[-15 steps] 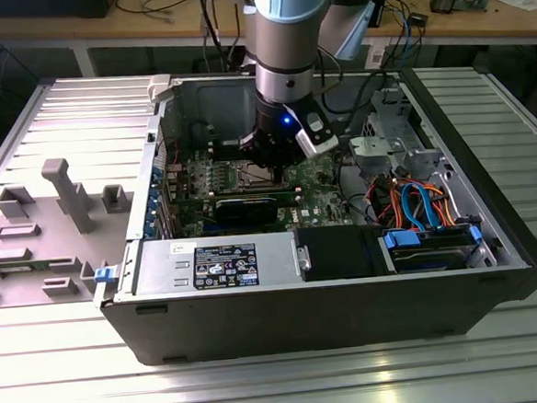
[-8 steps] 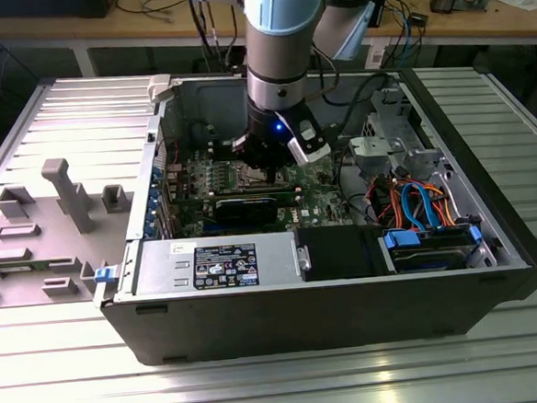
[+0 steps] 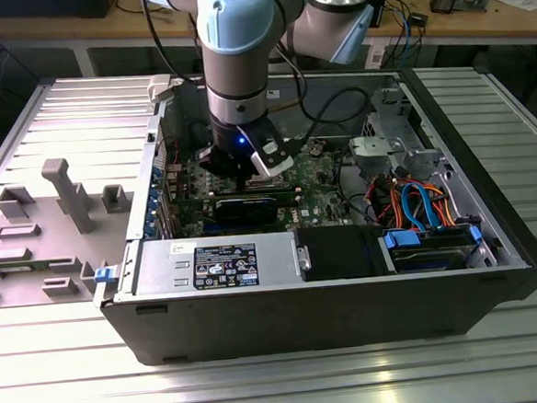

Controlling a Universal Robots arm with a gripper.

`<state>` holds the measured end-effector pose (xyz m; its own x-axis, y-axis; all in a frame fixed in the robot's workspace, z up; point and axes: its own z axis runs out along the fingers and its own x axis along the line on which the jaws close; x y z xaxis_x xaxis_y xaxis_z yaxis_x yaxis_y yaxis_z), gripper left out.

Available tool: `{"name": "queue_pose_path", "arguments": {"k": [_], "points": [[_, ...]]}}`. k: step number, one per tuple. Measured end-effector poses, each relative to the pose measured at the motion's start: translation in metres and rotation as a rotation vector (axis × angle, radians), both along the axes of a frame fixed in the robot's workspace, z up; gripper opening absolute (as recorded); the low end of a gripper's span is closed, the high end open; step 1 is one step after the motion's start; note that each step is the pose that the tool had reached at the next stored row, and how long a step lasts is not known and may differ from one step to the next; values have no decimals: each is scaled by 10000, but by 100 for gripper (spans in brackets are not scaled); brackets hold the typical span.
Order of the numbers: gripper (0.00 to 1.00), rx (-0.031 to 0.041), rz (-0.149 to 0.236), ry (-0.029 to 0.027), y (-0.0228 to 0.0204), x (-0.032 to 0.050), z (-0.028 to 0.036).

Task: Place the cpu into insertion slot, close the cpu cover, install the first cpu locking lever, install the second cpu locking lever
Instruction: 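Install the second cpu locking lever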

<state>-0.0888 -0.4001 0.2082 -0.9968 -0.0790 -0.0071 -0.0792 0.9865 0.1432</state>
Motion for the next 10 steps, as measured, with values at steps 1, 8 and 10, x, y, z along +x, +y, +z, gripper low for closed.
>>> {"name": "queue_pose_path", "arguments": {"k": [1, 8, 10], "points": [[11, 23, 40, 1, 0, -7, -3], [11, 462, 287, -1, -1, -69, -17], [11, 595, 326, -2, -2, -74, -24]]}}
